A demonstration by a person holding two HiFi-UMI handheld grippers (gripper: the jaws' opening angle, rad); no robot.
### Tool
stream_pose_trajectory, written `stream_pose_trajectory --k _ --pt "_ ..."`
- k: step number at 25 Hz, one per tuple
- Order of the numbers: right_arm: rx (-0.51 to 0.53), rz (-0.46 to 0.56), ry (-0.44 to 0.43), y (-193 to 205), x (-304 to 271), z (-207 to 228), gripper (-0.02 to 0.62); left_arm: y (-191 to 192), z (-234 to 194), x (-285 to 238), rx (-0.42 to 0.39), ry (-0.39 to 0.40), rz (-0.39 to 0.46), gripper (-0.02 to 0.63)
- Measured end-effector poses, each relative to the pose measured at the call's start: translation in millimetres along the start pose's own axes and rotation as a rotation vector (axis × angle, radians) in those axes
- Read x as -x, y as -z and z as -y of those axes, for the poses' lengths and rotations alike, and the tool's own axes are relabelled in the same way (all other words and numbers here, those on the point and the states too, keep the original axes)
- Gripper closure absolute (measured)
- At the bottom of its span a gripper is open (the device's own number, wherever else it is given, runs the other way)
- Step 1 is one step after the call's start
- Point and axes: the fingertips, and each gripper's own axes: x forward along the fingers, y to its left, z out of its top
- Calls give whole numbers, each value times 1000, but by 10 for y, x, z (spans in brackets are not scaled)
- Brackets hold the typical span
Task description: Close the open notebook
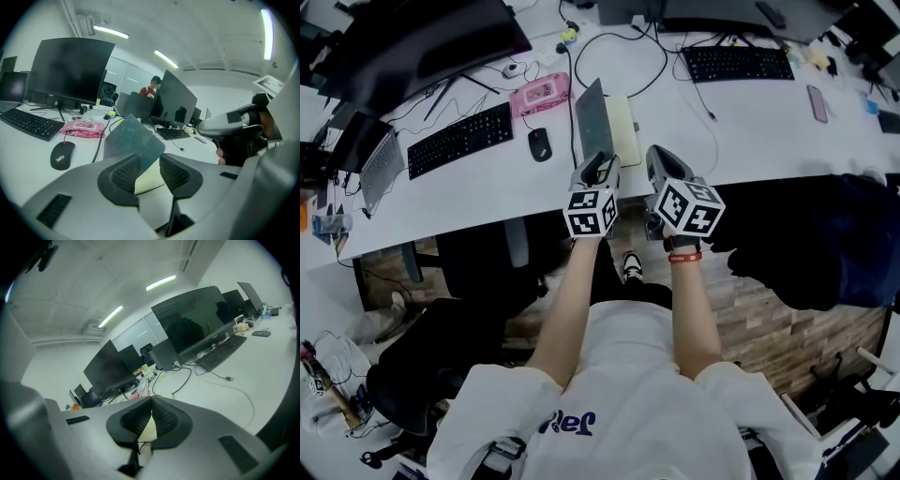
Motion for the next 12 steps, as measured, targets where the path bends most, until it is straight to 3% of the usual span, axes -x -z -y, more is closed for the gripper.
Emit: stream_pose_trajectory --k 12 --pt "-31 5 29 -10 51 228 581 117 128 -151 -81 28 -45 451"
